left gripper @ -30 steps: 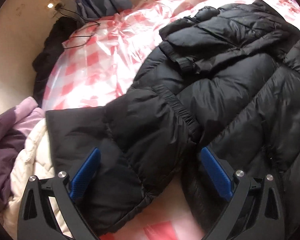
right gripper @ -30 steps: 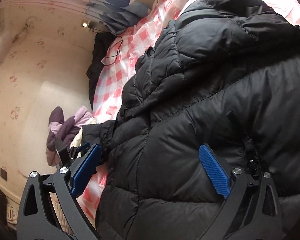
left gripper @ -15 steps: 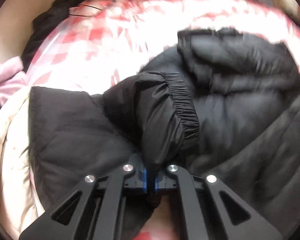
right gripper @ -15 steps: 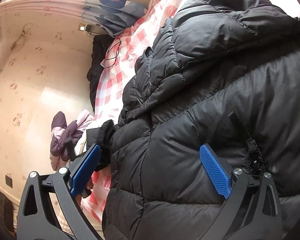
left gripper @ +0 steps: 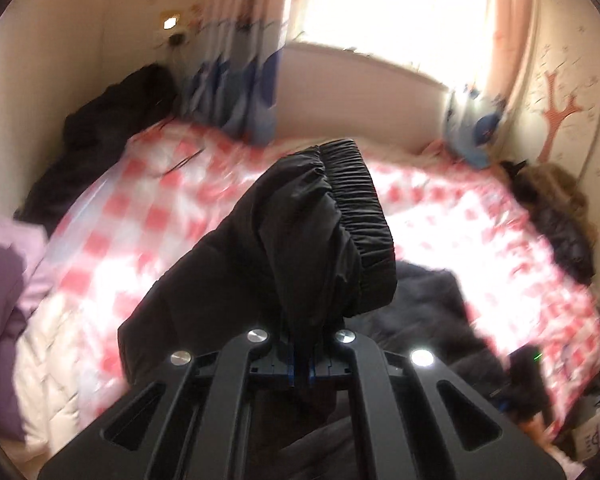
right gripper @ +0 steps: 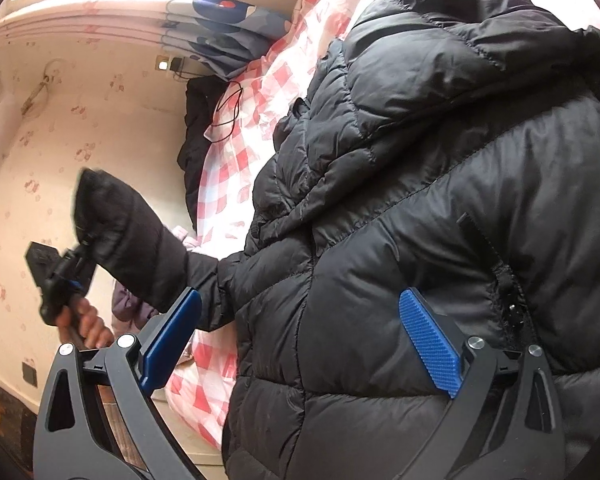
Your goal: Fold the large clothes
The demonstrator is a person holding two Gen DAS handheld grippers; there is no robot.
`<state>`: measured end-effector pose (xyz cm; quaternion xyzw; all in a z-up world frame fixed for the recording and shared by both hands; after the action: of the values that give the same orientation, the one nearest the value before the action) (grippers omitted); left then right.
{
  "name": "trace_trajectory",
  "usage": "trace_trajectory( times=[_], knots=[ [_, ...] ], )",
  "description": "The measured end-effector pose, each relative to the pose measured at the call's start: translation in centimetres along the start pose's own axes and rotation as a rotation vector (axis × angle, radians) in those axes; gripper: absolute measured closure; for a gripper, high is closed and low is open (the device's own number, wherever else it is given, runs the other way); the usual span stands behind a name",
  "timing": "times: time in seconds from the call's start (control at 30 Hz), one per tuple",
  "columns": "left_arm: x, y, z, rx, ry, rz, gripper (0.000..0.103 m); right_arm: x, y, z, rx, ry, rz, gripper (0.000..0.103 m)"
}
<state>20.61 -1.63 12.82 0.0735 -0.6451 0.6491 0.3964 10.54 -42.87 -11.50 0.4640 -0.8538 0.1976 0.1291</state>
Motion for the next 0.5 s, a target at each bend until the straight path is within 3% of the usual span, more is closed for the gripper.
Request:
trace_trajectory(
  times=[0.27,0.5],
  knots=[
    [-3.8,-3.7,11.2,-0.049,0.208,0.060,0.098,2.3,-1.5,0.1,-0.042,-0.032,0.079,0.007],
    [-11.7,-1.8,19.9,-0.096,0.344,-0.025,0.098,5.9,-3.5,1.5,-0.128,-0.078,0.186,0.007]
  ],
)
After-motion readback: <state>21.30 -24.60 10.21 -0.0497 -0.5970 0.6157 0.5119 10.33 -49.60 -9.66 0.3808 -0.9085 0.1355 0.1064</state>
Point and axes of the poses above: each gripper's, at about its wrist camera, not at the fingertips, and x roughly against the way its jaws point, z to its right, y to its underside, the point moved 6 cm from there along -x, roughly the way its jaws point
